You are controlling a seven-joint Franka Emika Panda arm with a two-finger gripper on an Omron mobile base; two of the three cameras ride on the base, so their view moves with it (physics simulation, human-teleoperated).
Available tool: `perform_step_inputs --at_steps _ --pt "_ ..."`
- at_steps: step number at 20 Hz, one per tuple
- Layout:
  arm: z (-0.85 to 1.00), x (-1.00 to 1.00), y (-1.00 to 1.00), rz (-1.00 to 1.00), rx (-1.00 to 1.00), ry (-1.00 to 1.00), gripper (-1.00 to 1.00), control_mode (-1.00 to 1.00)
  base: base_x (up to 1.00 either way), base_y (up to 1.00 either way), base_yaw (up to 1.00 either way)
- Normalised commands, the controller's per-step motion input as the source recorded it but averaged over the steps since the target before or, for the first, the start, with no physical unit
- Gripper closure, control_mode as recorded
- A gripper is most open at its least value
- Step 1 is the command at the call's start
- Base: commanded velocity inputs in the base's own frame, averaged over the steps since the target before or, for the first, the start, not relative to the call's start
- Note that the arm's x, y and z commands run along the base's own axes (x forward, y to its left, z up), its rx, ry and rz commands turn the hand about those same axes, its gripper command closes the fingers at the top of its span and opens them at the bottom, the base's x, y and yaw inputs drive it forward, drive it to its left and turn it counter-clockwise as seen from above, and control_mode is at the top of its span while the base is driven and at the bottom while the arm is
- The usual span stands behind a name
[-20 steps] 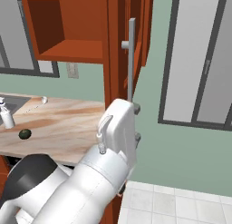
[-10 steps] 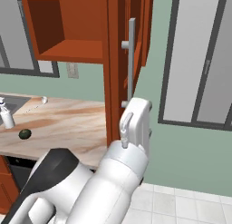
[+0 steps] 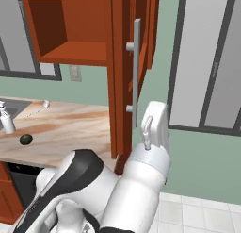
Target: Open the cabinet. Pick the spray and place it next to the sink. Then close the cabinet.
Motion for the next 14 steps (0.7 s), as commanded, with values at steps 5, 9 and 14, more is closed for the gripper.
perform_step_inputs --at_steps 5,9,14 --pt "-0.08 0.30 -0.20 0.03 -0.07 0.00 -1.00 -1.00 0.00 0.00 0.00" --pt "-0.03 0.23 -0.18 0.04 -0.04 0.00 -1.00 -1.00 0.00 0.00 0.00" --pt "0.00 0.14 -0.16 0.04 0.00 0.01 -1.00 -1.00 0.00 0.00 0.00"
